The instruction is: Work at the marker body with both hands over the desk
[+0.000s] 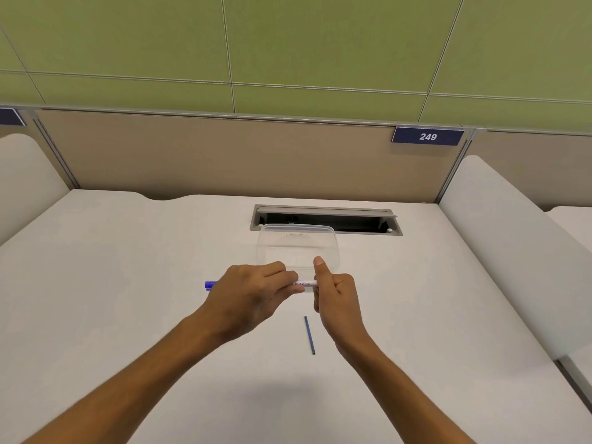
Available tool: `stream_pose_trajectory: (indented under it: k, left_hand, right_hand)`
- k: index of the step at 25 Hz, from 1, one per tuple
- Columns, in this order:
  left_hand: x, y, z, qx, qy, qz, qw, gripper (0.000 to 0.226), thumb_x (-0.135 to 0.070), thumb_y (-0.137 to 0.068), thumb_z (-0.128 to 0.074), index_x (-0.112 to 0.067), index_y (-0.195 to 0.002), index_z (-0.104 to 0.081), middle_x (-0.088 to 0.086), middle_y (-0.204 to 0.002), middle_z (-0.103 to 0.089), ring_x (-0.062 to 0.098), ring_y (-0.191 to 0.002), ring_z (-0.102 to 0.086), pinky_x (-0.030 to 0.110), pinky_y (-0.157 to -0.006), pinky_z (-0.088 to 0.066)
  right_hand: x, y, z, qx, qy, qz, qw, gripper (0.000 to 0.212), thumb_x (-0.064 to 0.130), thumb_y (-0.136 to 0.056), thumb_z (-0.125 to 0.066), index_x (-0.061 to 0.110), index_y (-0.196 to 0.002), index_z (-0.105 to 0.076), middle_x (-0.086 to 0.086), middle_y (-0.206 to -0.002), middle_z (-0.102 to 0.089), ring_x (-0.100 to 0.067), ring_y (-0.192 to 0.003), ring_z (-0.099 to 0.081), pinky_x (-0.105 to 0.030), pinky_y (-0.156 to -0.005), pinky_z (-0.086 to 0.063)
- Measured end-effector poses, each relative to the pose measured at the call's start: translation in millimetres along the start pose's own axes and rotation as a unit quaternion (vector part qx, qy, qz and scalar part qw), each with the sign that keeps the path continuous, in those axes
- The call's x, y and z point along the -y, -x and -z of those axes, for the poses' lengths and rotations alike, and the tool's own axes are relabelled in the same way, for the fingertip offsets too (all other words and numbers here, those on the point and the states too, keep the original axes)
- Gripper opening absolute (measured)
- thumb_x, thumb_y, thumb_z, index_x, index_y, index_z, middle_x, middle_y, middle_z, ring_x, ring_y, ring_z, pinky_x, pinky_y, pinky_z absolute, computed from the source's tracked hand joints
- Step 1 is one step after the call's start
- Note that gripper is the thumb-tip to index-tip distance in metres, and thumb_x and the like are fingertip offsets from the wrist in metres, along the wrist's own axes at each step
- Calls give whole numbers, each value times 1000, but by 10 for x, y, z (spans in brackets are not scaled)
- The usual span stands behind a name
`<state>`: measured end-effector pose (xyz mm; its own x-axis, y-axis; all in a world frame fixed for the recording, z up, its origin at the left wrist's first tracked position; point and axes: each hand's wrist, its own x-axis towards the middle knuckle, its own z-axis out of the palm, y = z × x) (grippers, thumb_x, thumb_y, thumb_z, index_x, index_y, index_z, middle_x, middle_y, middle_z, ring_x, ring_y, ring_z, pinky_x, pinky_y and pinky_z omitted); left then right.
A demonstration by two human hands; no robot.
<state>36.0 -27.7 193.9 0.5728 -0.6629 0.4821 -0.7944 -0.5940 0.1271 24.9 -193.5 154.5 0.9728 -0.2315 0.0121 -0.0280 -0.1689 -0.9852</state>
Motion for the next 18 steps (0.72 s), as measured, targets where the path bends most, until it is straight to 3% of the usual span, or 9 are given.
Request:
stream_pose_trajectory:
  k: [2,4,7,9,11,14,16,18]
  left_hand:
    - [4,-39,69,-2,114,44,993,21,-30,-92,-58,-14,-89,-71,-2,-65,-62,18,-53,-49,36,-48,-45]
    - [26,-83,167,35,297,119,947,21,-33,-90,-62,-16,-84,-73,-7,-56,-55,14,-49,-42,30,-47,-38]
    - [88,-123,339,201,486,195,828,32,-41,-89,-61,-13,-78,-71,-2,-53,-49,14,-46,-34,20,-44,-30]
    - [84,-117,366,243,491,197,813,33,-43,-89,-60,-13,-79,-71,-1,-53,-48,15,-46,-33,18,-43,-30]
    - [47,-122,329,193,450,203,848,28,-41,-89,-62,-16,-80,-71,-3,-53,-49,13,-48,-36,18,-46,-32]
    - [6,-74,247,100,311,170,930,17,-40,-86,-66,-23,-87,-69,-6,-60,-56,8,-52,-43,18,-52,-36]
    - [-14,-30,204,73,154,110,979,17,-37,-88,-64,-22,-95,-65,-9,-68,-61,10,-55,-46,23,-55,-41]
    - [-54,-9,178,59,40,65,995,15,-32,-91,-60,-20,-100,-62,-6,-74,-67,14,-54,-48,32,-52,-46]
  right_hand:
    - [65,33,8,-20,0,77,997,64,43,-101,-44,7,-49,-33,7,-41,-30,-10,-41,-28,-24,-45,-26]
    - [165,76,33,-30,5,198,980,62,41,-102,-43,18,-48,-28,11,-41,-27,-10,-43,-24,-19,-45,-20]
    - [243,69,137,-64,109,467,875,52,28,-107,-34,19,-55,-33,7,-47,-28,-12,-50,-20,-16,-51,-13]
    - [207,22,158,-79,136,516,842,59,26,-108,-31,9,-52,-40,-3,-44,-33,-14,-47,-21,-21,-50,-15]
    - [173,16,144,-90,130,448,880,59,30,-106,-34,11,-51,-39,1,-46,-32,-12,-47,-23,-22,-46,-18]
    - [99,30,95,-54,66,272,958,53,35,-101,-45,24,-51,-33,7,-48,-31,-10,-46,-25,-24,-46,-22]
    - [66,12,76,-12,22,158,987,58,39,-101,-48,19,-48,-34,5,-46,-32,-13,-46,-28,-31,-48,-27]
    - [56,15,65,21,-3,67,998,64,40,-101,-48,20,-43,-33,6,-42,-32,-13,-43,-30,-32,-50,-29]
